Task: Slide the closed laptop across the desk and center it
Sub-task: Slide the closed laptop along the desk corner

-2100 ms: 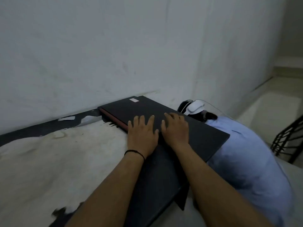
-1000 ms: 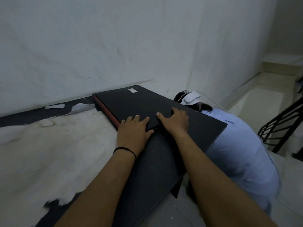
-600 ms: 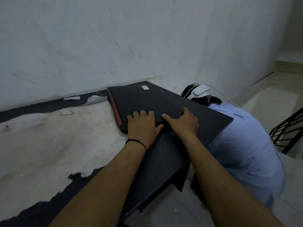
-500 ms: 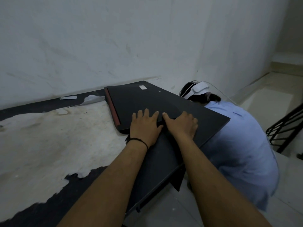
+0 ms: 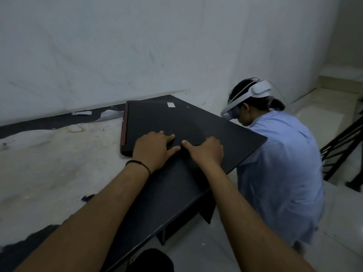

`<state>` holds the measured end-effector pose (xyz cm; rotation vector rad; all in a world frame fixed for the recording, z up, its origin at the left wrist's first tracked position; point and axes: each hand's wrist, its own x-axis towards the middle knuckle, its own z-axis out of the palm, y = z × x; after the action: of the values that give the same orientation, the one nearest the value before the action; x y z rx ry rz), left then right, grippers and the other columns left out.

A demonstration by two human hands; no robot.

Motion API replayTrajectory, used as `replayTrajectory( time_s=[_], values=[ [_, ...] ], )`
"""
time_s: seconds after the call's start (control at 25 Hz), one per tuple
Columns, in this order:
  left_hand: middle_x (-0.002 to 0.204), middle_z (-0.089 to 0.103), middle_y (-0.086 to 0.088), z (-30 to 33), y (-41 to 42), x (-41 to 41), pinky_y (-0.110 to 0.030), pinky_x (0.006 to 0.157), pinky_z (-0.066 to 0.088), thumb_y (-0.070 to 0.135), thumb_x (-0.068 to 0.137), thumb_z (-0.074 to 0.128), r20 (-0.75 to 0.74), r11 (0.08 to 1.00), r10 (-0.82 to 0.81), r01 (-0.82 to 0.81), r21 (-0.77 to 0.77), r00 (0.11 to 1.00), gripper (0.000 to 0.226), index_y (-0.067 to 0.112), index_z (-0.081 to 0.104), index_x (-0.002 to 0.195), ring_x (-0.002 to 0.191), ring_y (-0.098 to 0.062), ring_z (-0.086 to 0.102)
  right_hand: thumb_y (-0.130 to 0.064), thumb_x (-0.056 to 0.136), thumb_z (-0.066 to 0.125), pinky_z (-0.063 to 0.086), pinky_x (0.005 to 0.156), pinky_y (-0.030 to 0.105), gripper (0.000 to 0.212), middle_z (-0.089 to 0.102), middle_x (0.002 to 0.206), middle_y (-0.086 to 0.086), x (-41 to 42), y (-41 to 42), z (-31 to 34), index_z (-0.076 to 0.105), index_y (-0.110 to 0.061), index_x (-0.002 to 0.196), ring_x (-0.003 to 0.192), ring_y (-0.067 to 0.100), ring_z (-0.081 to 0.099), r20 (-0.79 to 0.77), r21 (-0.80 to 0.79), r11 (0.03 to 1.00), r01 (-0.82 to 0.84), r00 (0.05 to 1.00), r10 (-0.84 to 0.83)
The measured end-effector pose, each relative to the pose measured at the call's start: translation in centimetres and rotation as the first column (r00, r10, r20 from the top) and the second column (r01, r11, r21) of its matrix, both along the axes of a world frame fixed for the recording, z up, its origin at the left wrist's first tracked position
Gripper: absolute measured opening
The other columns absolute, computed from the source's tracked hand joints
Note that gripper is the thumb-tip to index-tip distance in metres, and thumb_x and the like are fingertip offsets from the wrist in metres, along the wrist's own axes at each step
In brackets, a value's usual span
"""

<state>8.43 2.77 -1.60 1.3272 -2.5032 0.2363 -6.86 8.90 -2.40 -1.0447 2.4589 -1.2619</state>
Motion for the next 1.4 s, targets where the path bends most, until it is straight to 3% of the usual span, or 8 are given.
replayTrajectory(
  time_s=[0.2,0.4,0.56,0.72,0.96,1.16,1.28,1.4],
  values=[
    [0.138,0.061,-0.002,-0.7,2.1,3.5,-0.04,0.09,0.052,0.079,0.086,0.04,-0.016,0.995,0.074,-0.075,-0.067,0.997,0.074,0.033,0.054,0.141,0.123,-0.023,0.058,-0.068,0.075,0.067,0.042,0.106,0.045,0.075,0.06,0.126,0.009,3.4,2.4,-1.2,0.06,-0.008,0.119,0.122,0.031,0.051,-0.098,-0.012,0.998,-0.06,0.993,0.059],
    [0.143,0.053,-0.01,-0.4,4.3,-0.6,-0.055,0.108,0.037,0.089,0.075,0.032,-0.017,0.984,0.176,-0.175,0.042,0.984,0.094,0.028,0.048,0.145,0.13,-0.036,0.046,-0.058,0.092,0.046,0.045,0.1,0.047,0.051,0.074,0.098,0.006,-1.1,0.9,0.9,0.072,-0.018,0.077,0.104,0.033,0.063,0.015,0.031,0.989,-0.147,0.989,0.146],
    [0.155,0.039,-0.016,-0.5,4.5,-5.7,-0.059,0.116,0.024,0.08,0.081,0.038,-0.019,0.985,0.154,-0.152,0.086,0.988,0.091,0.023,0.037,0.152,0.141,-0.039,0.033,-0.054,0.094,0.05,0.038,0.109,0.048,0.034,0.074,0.111,-0.002,-3.9,-1.7,0.9,0.076,-0.031,0.09,0.117,0.028,0.06,0.007,0.077,0.947,-0.313,0.95,0.313],
    [0.161,0.028,-0.017,-1.5,3.8,-6.2,-0.058,0.119,0.016,0.07,0.09,0.038,-0.025,0.981,0.187,-0.185,0.065,0.982,0.082,0.023,0.026,0.157,0.146,-0.039,0.024,-0.054,0.093,0.05,0.033,0.109,0.046,0.034,0.073,0.119,-0.01,-4.5,-2.4,0.1,0.075,-0.038,0.109,0.121,0.024,0.058,-0.093,0.063,0.952,-0.301,0.948,0.305],
    [0.161,0.029,-0.017,-0.9,4.6,-4.3,-0.054,0.118,0.024,0.062,0.094,0.039,0.014,0.986,0.153,-0.153,0.063,0.988,0.077,0.02,0.025,0.157,0.145,-0.039,0.027,-0.046,0.091,0.062,0.042,0.108,0.048,0.026,0.073,0.119,-0.013,-4.4,-1.3,0.2,0.076,-0.034,0.109,0.116,0.014,0.063,-0.058,-0.03,0.929,-0.369,0.928,0.367],
    [0.162,0.031,-0.006,-1.5,5.2,2.4,-0.046,0.121,0.025,0.063,0.093,0.036,-0.004,0.996,0.073,-0.073,0.05,0.997,0.074,0.027,0.026,0.157,0.147,-0.03,0.029,-0.054,0.089,0.062,0.041,0.107,0.047,0.027,0.074,0.117,-0.015,-3.7,-0.4,-0.6,0.077,-0.038,0.106,0.114,0.013,0.064,-0.177,0.026,0.905,-0.425,0.889,0.422],
    [0.143,0.053,-0.005,-0.3,5.7,1.8,-0.045,0.107,0.041,0.061,0.086,0.047,-0.055,0.991,0.11,-0.105,0.084,0.992,0.067,0.027,0.049,0.143,0.131,-0.029,0.047,-0.059,0.089,0.057,0.037,0.104,0.042,0.032,0.074,0.115,-0.013,-2.1,-1.5,-0.5,0.077,-0.038,0.104,0.114,0.016,0.063,-0.18,0.039,0.918,-0.394,0.901,0.394],
    [0.123,0.058,-0.007,1.3,5.4,-0.1,-0.041,0.085,0.047,0.059,0.08,0.057,-0.093,0.97,0.214,-0.2,0.139,0.972,0.051,0.022,0.064,0.116,0.113,-0.03,0.054,-0.055,0.09,0.059,0.05,0.091,0.036,0.036,0.077,0.097,-0.005,-1.1,-3.4,-0.1,0.079,-0.024,0.091,0.096,0.02,0.069,-0.142,0.04,0.905,-0.424,0.894,0.425]
  ],
)
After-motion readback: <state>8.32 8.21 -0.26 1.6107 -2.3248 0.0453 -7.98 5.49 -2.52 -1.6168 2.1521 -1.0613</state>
